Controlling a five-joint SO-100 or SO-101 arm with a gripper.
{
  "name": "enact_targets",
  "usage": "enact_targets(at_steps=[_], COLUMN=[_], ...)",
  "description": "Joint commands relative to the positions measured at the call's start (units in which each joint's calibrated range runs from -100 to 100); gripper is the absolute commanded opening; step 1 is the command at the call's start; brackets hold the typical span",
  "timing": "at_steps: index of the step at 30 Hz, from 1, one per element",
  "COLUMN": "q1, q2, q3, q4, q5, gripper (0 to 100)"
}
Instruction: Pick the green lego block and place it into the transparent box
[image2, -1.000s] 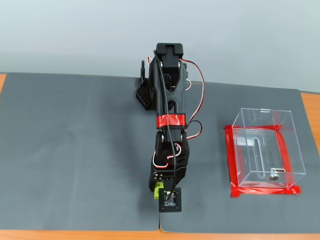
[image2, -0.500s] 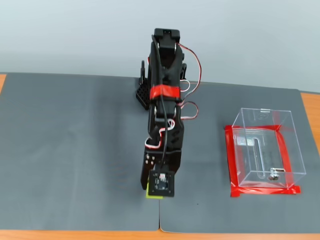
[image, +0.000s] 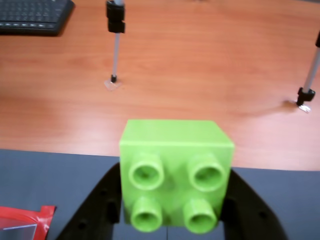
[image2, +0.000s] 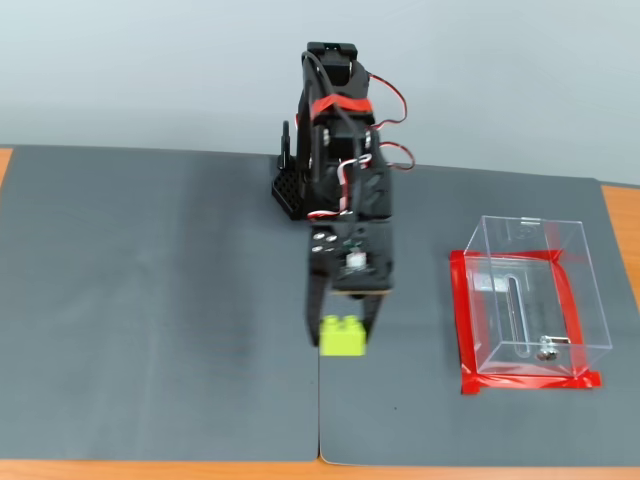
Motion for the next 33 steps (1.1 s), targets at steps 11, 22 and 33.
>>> enact_targets(at_steps=[11, 22, 33], q1=[-23.90, -38.75, -41.13], q2=[-2.79, -1.86, 0.09], q3=[-4.89, -4.89, -1.54], q4=[0.30, 0.30, 0.30], q5=[0.28, 0.59, 0.28], gripper=[9, 10, 10])
